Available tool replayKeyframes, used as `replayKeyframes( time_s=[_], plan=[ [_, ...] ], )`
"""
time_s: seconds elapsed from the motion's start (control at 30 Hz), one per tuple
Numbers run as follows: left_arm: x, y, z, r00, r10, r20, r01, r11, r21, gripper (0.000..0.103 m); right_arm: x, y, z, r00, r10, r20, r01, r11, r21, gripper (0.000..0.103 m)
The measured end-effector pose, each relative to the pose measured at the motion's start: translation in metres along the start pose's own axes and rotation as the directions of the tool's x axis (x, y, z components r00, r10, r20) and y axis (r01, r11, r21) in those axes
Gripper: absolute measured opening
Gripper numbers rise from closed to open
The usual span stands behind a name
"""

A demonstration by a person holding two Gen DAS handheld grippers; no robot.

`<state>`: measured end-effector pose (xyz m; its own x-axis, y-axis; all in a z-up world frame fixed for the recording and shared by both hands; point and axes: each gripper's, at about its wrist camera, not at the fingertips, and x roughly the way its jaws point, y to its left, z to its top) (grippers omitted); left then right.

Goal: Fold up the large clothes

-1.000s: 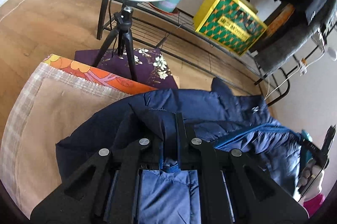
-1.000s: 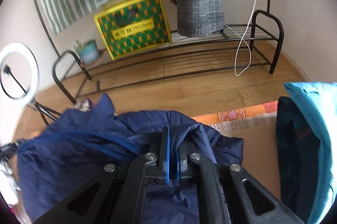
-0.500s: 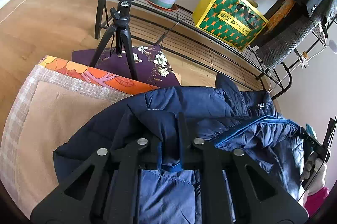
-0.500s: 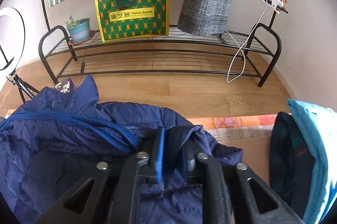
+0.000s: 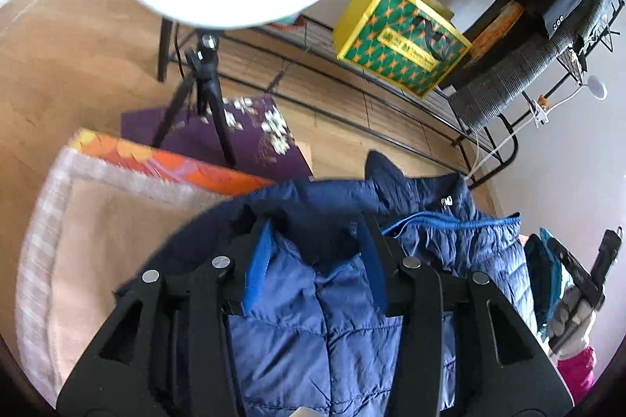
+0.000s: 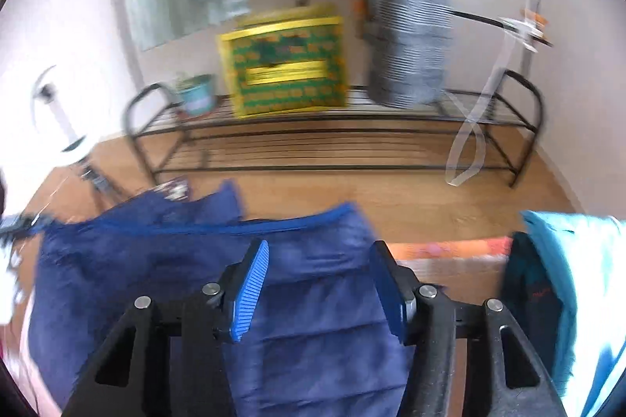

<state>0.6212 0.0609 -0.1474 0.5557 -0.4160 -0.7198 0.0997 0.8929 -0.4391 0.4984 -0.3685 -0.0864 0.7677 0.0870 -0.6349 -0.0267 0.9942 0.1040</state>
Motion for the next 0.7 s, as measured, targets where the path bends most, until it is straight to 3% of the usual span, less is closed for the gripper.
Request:
replayKeyframes(
  time_s=[0.1,0.17,0.27,0.37,0.47,0.57,0.7],
  plan=[
    [-0.014,-0.002,0.001,0.998,0.032,0.051,-0.033,0.999,0.024,0.044,0.014,0.037,-0.009,0.999,0.008,-0.042,-0.012,0.994,-0.107,0.055],
    [-0.018,-0.011,-0.007,0.993,0.097,0.064,-0.103,0.990,0.093,0.044,0.023,0.057,-0.016,0.998,-0.014,-0.053,0.005,0.986,-0.169,0.055],
    [-0.014,-0.033,-0.035,0.975,0.206,0.086,-0.221,0.947,0.235,0.044,0.037,0.079,-0.028,0.996,-0.059,-0.063,0.042,0.972,-0.233,0.053],
    [0.003,-0.044,-0.062,0.967,0.244,0.072,-0.254,0.912,0.321,0.044,0.049,0.084,-0.038,0.992,-0.097,-0.085,0.074,0.969,-0.235,0.053],
    [0.028,-0.041,-0.076,0.960,0.277,0.037,-0.273,0.901,0.338,0.044,0.064,0.079,-0.041,0.985,-0.120,-0.124,0.093,0.975,-0.201,0.053],
    [0.050,-0.028,-0.078,0.951,0.308,0.000,-0.293,0.906,0.305,0.044,0.073,0.074,-0.044,0.980,-0.131,-0.147,0.104,0.978,-0.180,0.053],
    [0.067,-0.020,-0.081,0.940,0.341,0.017,-0.331,0.894,0.302,0.046,0.082,0.069,-0.049,0.975,-0.147,-0.167,0.119,0.979,-0.167,0.053]
  ],
)
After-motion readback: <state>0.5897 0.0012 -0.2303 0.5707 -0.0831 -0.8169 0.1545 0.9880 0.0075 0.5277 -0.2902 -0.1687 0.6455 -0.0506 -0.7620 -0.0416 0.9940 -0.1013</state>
